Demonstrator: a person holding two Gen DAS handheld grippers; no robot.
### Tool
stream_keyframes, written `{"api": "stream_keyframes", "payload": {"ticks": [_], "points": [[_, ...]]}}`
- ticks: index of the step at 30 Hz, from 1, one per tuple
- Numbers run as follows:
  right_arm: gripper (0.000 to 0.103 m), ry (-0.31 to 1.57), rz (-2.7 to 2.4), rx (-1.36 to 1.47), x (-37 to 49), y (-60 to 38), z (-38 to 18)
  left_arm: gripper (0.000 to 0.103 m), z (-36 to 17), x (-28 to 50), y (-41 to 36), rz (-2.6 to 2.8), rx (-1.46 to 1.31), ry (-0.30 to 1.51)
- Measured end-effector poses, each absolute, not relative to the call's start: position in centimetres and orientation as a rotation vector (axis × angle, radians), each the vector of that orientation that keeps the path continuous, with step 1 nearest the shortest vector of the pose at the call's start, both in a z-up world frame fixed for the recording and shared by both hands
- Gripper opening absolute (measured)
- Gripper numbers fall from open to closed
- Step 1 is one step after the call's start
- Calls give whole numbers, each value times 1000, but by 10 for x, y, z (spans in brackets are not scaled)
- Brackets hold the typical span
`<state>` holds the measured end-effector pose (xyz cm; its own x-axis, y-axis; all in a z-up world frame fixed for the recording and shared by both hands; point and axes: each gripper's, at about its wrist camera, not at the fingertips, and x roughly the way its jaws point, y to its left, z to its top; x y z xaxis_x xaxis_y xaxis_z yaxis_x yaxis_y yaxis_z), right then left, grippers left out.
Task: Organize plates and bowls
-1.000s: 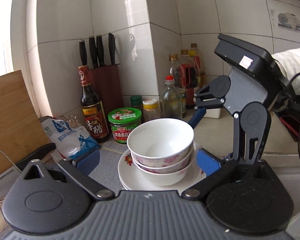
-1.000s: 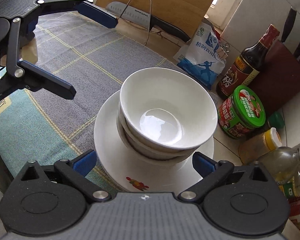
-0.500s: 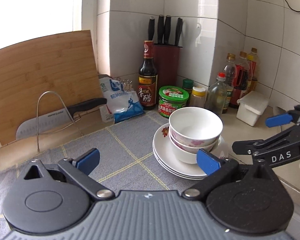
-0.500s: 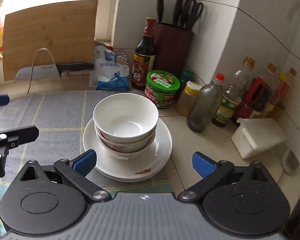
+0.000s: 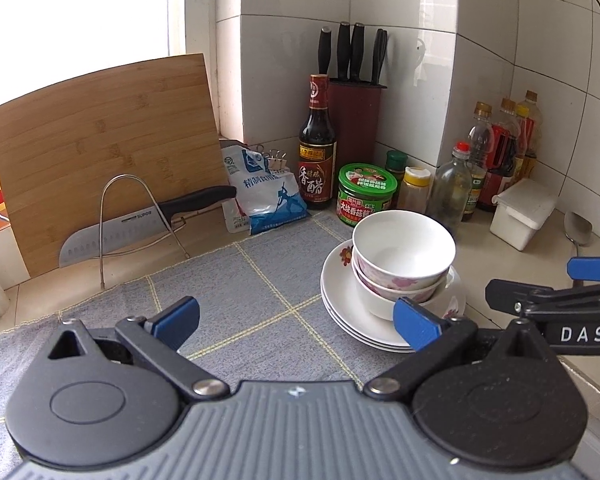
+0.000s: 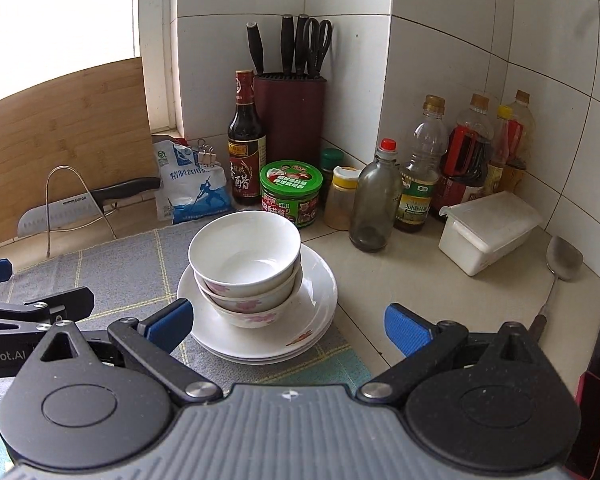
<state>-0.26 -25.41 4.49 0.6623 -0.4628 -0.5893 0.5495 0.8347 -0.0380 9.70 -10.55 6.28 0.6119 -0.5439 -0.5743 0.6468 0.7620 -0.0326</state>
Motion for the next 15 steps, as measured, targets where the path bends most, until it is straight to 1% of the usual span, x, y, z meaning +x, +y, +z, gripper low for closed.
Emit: {"api": "stream_keyframes", "payload": {"ticks": [15], "points": [[103, 630, -574, 166, -1, -253, 44, 102, 66, 98, -108, -656, 212, 597]]}}
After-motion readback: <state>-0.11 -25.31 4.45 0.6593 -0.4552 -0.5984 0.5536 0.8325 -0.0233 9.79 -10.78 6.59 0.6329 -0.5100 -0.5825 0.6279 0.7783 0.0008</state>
